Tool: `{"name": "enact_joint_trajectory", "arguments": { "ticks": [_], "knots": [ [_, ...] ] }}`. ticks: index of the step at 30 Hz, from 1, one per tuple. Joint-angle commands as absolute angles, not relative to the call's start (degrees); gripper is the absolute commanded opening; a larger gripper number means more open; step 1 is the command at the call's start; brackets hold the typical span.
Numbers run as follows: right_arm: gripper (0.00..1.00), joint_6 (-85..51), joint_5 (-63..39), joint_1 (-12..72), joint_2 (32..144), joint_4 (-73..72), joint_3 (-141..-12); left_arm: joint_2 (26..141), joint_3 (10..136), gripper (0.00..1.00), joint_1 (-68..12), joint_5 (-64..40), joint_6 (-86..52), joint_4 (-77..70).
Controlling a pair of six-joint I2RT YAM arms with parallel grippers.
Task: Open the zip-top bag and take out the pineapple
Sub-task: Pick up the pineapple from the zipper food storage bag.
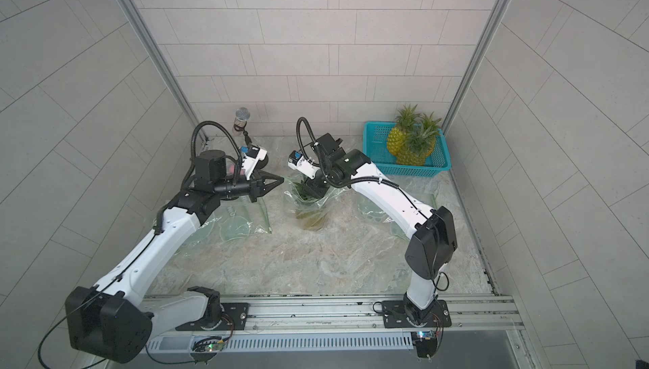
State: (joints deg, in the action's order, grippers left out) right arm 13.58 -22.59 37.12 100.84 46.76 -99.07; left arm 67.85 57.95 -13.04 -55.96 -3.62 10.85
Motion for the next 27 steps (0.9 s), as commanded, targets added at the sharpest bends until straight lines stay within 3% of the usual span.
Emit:
{"name": "enact_joint_trajectory", "arguments": {
  "ticks": [1, 11, 14, 17, 18, 23, 27],
  "knots": [
    [0.47, 15.0, -20.6, 37.8, 102.1, 53.0, -100.9, 67.2, 59.8, 0.00, -13.1, -56.0, -2.1, 11.3],
    [0.43, 15.5, -17.7, 38.3, 104.2, 55.7, -100.9, 67.2, 59.9, 0.00, -13.0, -55.8, -2.1, 11.4],
    [0.27, 15.4, -18.4, 38.3, 104.1, 55.7, -101.0, 67.1, 59.9, 0.00, -13.0, -55.5, -2.2, 11.4],
    [0.05, 15.2, -19.3, 38.4, 103.5, 55.6, -101.4, 67.0, 59.9, 0.05, -12.8, -55.4, -2.3, 11.3],
    [0.00, 15.1, -19.8, 38.3, 103.1, 55.2, -101.3, 67.0, 59.9, 0.07, -12.8, -55.4, -2.3, 11.3],
    [0.00, 13.1, -23.0, 37.9, 100.0, 50.8, -99.6, 66.2, 60.0, 0.32, -12.1, -53.5, -3.8, 10.8],
    [0.00, 9.6, -26.1, 36.6, 95.9, 44.4, -96.4, 64.6, 60.1, 0.44, -11.4, -45.9, -6.5, 10.8]
  ]
}}
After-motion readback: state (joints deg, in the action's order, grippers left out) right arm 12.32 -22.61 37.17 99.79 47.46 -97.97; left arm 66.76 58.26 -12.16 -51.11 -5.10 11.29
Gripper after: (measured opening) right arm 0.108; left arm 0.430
